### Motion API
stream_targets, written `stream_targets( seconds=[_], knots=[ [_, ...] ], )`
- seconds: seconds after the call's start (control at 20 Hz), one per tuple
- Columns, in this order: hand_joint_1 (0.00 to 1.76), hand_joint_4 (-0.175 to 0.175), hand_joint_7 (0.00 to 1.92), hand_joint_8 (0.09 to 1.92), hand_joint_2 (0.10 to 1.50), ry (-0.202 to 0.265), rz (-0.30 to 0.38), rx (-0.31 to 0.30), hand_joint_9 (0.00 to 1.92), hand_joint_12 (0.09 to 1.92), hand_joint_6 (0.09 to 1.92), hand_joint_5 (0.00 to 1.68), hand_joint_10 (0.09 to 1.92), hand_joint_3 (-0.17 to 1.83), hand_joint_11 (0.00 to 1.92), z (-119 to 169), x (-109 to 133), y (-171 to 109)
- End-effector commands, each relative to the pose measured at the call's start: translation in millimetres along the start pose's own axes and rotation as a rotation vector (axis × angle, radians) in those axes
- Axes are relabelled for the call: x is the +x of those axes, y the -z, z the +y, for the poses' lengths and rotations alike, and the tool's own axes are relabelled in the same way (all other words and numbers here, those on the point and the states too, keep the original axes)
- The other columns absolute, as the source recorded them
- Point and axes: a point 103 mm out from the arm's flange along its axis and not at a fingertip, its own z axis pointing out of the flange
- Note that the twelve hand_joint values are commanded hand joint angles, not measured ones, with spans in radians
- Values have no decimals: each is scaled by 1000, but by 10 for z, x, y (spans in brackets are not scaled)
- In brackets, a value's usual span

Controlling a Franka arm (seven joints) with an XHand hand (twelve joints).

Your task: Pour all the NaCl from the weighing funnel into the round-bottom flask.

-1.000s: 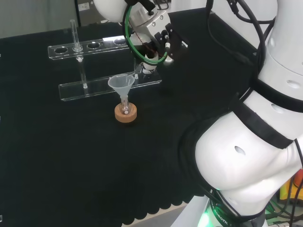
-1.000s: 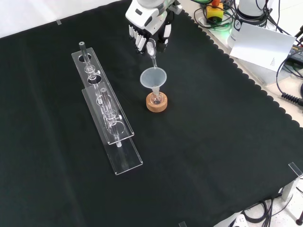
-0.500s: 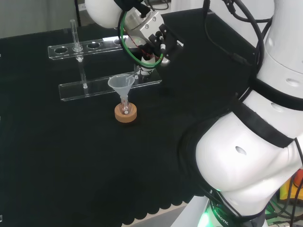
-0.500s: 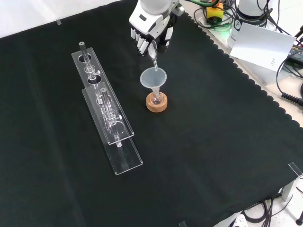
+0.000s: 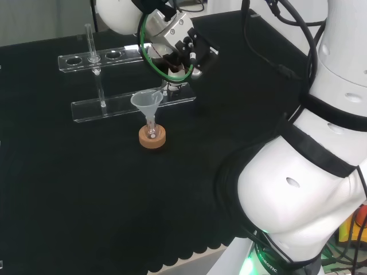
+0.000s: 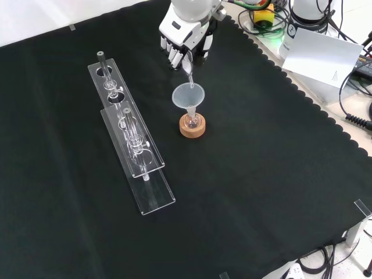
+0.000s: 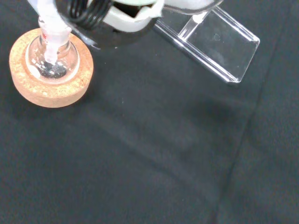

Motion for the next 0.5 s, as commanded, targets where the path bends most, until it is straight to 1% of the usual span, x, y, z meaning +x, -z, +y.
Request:
stream_targets(
  seconds=[0.05, 0.25, 0.5],
  knots=[
    [1282, -175, 1156, 795, 913, 5, -36, 15, 1377, 723, 814, 1111, 388, 268, 1277, 29, -11, 21],
    [1282, -175, 1155, 795, 913, 3, -65, 22, 1376, 721, 814, 1111, 386, 267, 1278, 34, -3, 47],
    [1282, -175, 1155, 795, 914, 2, -74, 17, 1376, 720, 814, 1110, 385, 266, 1279, 31, 11, 77]
  ],
)
